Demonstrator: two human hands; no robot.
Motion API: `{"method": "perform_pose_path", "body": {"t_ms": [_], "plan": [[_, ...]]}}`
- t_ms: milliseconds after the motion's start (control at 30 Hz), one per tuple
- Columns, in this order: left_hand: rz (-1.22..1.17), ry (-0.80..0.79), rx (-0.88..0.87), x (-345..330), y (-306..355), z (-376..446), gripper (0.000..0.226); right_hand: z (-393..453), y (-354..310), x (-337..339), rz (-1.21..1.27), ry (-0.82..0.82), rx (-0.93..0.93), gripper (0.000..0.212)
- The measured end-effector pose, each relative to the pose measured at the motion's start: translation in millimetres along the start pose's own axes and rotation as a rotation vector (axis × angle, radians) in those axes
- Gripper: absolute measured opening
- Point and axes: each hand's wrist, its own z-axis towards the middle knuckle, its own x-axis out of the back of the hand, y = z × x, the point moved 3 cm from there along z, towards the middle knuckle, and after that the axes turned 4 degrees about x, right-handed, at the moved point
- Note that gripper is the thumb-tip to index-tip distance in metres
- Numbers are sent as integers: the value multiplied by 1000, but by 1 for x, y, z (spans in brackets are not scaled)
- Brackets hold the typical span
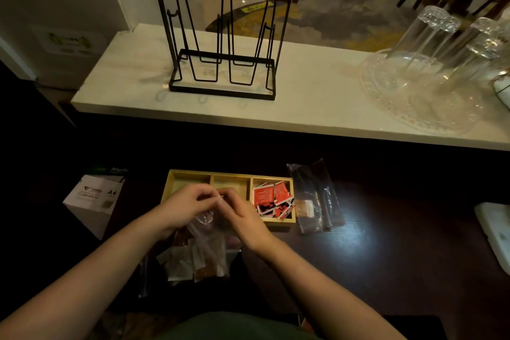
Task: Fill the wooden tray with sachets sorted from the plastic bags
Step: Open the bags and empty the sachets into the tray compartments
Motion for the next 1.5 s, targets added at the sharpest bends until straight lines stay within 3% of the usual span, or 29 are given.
{"method": "perform_pose_path", "body": {"t_ms": [67,167,267,333,467,500,567,700,833,933,1000,1067,1167,1300,1433,1500], "plan": [[-155,24,35,-1,1,-3,15,4,-3,5,-95,97,7,34],[-489,43,95,-17,9,-11,27,9,-3,11,-168,255,6,20],[-619,229,117,-33,15,-16,35,9,1,20,-139,460,-86,14],[-477,320,112,-36,15,-18,33,7,3,29,-145,567,-151,15],[-48,193,137,-52,9,-22,6,4,3,37,-114,635,-228,23],[-4,208,130,-53,9,-23,8,5,4,37,-93,644,-245,24],[-36,226,122,-48,7,-23,16,7,8,40,-56,635,-277,23],[-307,85,73,-36,18,-23,15,8,10,45,-61,431,-279,8],[-291,153,28,-27,27,-18,15,1,-11,55,-130,440,-127,14],[-289,240,15,-25,27,-11,20,-4,-32,47,85,256,-122,26],[-352,259,20,-28,28,-8,19,-7,-38,38,12,176,-112,42],[-413,236,17,-30,30,-7,19,-7,-41,35,-123,220,-49,50],[-455,179,25,-28,28,-7,17,-8,-45,37,-222,295,19,42],[-562,69,79,-27,22,-7,15,-9,-51,39,-288,310,49,34],[-675,34,126,-28,22,-6,30,-9,-52,31,-275,244,64,48],[-625,43,107,-28,25,-5,28,-9,-53,31,-328,269,83,44]]}}
